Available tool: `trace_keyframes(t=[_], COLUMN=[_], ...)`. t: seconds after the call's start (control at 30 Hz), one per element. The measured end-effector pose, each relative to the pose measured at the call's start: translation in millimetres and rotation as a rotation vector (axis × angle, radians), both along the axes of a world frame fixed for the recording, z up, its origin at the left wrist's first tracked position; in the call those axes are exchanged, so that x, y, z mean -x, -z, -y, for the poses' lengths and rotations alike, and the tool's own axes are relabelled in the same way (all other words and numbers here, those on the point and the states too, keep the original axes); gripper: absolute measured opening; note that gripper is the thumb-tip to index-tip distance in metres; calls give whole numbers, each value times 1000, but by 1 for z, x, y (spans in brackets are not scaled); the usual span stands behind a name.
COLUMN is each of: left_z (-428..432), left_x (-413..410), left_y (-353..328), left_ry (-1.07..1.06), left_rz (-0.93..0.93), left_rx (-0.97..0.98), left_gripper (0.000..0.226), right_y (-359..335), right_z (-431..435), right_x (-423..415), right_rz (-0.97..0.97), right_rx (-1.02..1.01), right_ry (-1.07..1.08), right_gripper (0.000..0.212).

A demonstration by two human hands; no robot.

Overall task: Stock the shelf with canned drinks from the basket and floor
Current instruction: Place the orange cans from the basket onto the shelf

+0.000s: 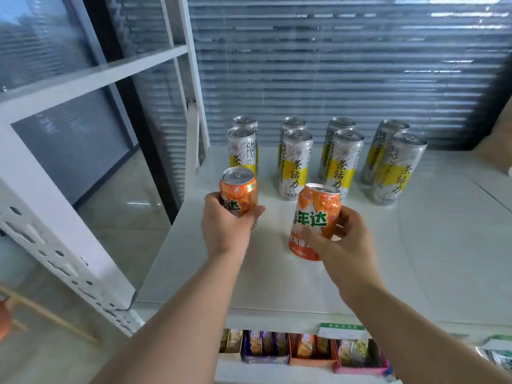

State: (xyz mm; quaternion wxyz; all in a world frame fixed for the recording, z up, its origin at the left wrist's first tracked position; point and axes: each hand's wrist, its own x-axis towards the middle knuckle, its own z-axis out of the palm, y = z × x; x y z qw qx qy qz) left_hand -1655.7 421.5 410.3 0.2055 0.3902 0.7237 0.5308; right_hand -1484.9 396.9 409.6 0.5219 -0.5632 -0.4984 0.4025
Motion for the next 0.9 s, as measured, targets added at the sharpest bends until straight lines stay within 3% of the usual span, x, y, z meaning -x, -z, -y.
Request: trace_keyframes(t=[0.17, 0.33, 0.6, 0.73, 0.9], left_z=[-16, -9, -24, -23, -24], left_x=[5, 12, 3, 5, 12], left_y=[8, 18, 21, 29, 26], left_ry=[42, 69, -39, 1, 34], left_rz=[-81, -100, -182, -162, -160], left_rx=[15, 16, -42, -37, -25], left_gripper=[81, 64, 77, 59, 61], right_y=[4, 13, 19, 19, 18], right_z=[-7, -12, -22, -27, -29], right_x=[-2, 2, 10, 10, 11], right_rz=[38, 41, 19, 9, 12], right_rx=[-39, -61, -74, -63, -9], right_ry=[-32, -60, -132, -168, -200], right_gripper=[68, 69, 66, 66, 66])
